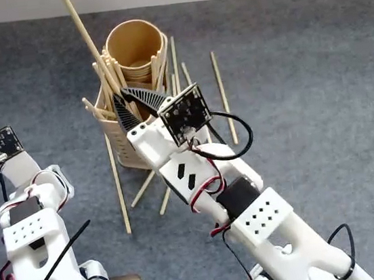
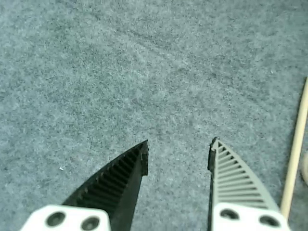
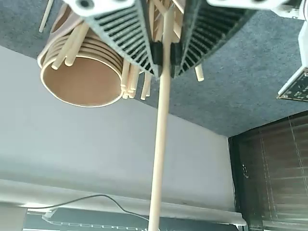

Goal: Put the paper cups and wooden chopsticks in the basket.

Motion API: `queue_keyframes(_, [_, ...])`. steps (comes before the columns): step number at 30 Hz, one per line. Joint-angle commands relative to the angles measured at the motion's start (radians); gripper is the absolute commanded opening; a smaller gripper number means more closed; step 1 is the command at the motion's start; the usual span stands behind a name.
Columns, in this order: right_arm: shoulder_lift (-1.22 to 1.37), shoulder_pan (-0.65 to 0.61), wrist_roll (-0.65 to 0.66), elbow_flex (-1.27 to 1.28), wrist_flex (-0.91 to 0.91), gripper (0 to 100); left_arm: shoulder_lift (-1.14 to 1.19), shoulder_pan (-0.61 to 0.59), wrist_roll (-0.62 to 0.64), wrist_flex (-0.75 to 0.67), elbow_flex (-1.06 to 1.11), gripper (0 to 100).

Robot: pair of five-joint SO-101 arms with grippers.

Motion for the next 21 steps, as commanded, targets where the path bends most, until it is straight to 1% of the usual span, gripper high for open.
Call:
queue_keyframes(1, [0.001,0.002,0.002,-0.013,-0.024,1.5,-0.010,0.008,0.003,-0.017,-0.002,21])
queue_keyframes(5, [0.002,0.053,0.003,-0.015,-0.079,6.3,-0.010,0.007,0.003,-0.017,-0.002,21])
queue_keyframes(8, [0.038,0.082,0.028,-0.018,-0.142,6.2,-0.010,0.007,0.003,-0.017,-0.002,21])
queue_keyframes(14, [0.214,0.084,0.023,-0.130,-0.104,6.2,-0.010,0.007,0.003,-0.017,-0.002,21])
queue_keyframes(16, [0.229,0.087,0.026,-0.163,-0.064,6.6,-0.010,0.007,0.003,-0.017,-0.002,21])
queue_keyframes(18, [0.209,0.094,0.028,-0.199,0.025,6.6,-0.010,0.007,0.003,-0.017,-0.002,21])
queue_keyframes(21, [0.136,0.148,0.029,-0.298,0.265,6.6,-0.010,0.008,0.003,-0.017,-0.002,21])
